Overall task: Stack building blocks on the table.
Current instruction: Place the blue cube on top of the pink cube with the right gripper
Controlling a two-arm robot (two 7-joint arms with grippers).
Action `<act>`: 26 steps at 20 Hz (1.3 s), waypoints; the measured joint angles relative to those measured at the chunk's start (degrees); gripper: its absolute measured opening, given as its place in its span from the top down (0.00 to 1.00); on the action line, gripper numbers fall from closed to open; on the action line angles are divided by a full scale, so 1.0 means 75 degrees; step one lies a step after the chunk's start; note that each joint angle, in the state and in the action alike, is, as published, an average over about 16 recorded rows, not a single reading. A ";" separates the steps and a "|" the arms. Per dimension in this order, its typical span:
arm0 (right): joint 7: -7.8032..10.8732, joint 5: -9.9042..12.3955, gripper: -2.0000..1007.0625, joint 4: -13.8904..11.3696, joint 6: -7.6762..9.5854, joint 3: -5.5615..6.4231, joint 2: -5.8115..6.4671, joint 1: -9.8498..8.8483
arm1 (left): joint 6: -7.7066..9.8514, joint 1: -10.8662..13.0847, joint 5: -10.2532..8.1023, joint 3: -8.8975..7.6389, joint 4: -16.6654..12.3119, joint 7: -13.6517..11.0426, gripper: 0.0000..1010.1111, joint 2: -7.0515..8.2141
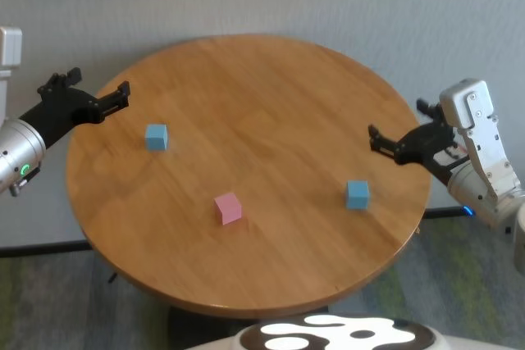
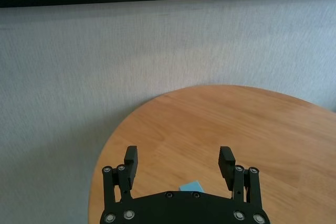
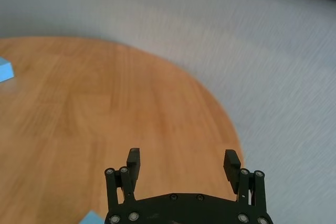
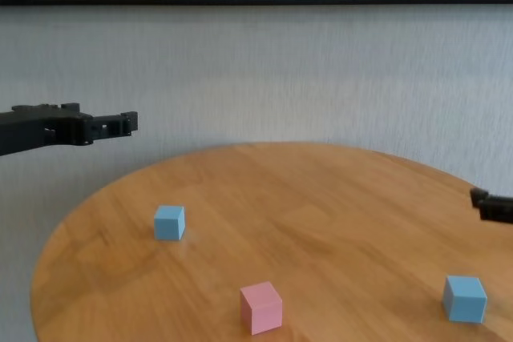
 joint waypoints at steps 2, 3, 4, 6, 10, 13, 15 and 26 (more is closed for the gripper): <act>0.0055 0.0215 0.00 -0.0198 0.0515 0.0059 -0.0034 -0.0027 | 0.0012 -0.0007 0.0002 0.0014 -0.0001 -0.0003 0.01 0.0001; 0.0076 0.0326 0.00 -0.0306 0.0804 0.0088 -0.0057 -0.0037 | 0.0018 -0.0011 0.0003 0.0021 -0.0001 -0.0005 0.01 0.0001; 0.0092 0.0438 0.00 -0.0416 0.1103 0.0116 -0.0083 -0.0046 | 0.0023 -0.0014 0.0003 0.0026 -0.0001 -0.0006 0.01 0.0001; 0.0080 0.0653 0.00 -0.0644 0.1734 0.0170 -0.0155 -0.0060 | 0.0032 -0.0019 0.0005 0.0036 -0.0002 -0.0008 0.01 0.0002; -0.0096 0.0955 0.00 -0.1005 0.2860 0.0242 -0.0380 -0.0049 | 0.0046 -0.0027 0.0007 0.0051 -0.0004 -0.0012 0.01 0.0004; -0.0339 0.1062 0.00 -0.1180 0.3563 0.0263 -0.0615 -0.0016 | 0.0054 -0.0031 0.0009 0.0059 -0.0005 -0.0014 0.01 0.0005; -0.0543 0.1089 0.00 -0.1257 0.3970 0.0269 -0.0792 0.0008 | 0.0058 -0.0034 0.0010 0.0064 -0.0005 -0.0016 0.01 0.0006; -0.1771 0.1005 0.00 -0.1281 0.5574 0.0424 -0.1880 0.0079 | 0.0072 -0.0041 0.0014 0.0077 -0.0010 -0.0020 0.01 0.0008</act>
